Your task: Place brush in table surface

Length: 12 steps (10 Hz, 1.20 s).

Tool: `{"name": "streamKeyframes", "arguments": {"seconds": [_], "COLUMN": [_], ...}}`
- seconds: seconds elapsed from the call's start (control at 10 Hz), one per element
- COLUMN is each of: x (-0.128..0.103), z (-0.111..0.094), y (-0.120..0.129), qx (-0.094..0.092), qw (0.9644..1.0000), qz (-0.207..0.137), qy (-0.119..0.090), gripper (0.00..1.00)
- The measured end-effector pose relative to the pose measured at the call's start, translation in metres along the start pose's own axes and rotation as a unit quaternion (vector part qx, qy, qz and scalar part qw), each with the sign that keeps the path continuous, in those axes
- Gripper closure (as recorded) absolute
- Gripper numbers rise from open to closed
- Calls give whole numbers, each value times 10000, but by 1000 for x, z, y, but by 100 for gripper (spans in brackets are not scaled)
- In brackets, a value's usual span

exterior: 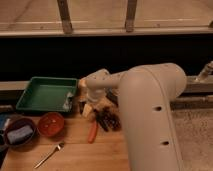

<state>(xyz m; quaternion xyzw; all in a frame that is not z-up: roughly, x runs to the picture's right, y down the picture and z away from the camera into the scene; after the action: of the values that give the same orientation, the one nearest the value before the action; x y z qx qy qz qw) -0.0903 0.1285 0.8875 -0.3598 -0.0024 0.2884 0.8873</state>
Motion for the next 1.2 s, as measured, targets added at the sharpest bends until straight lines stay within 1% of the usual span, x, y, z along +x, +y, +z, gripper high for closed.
{"name": "streamKeyframes", "arguments": {"seconds": [0.1, 0.2, 0.3, 0.4, 0.5, 0.6, 0.7, 0.8, 0.9, 1.1, 1.2], "x": [1, 0, 1, 2, 3, 1, 0, 0, 0, 0, 0], "z": [8, 13, 14, 15, 14, 13, 13, 13, 13, 10, 0], "y": [7, 11, 11, 10, 9, 12, 13, 13, 13, 11, 6], "qx": [-19, -18, -4, 41, 89, 147, 178, 197, 201, 173, 197], "qw": [10000, 10000, 10000, 9999, 9999, 9998, 9998, 9997, 9997, 9997, 9995], "qz": [10, 15, 30, 60, 77, 72, 64, 68, 79, 158, 225], "qy": [41, 67, 80, 83, 97, 104, 110, 123, 135, 119, 59], "gripper": [30, 41, 50, 59, 67, 80, 89, 97, 100, 100, 100]}}
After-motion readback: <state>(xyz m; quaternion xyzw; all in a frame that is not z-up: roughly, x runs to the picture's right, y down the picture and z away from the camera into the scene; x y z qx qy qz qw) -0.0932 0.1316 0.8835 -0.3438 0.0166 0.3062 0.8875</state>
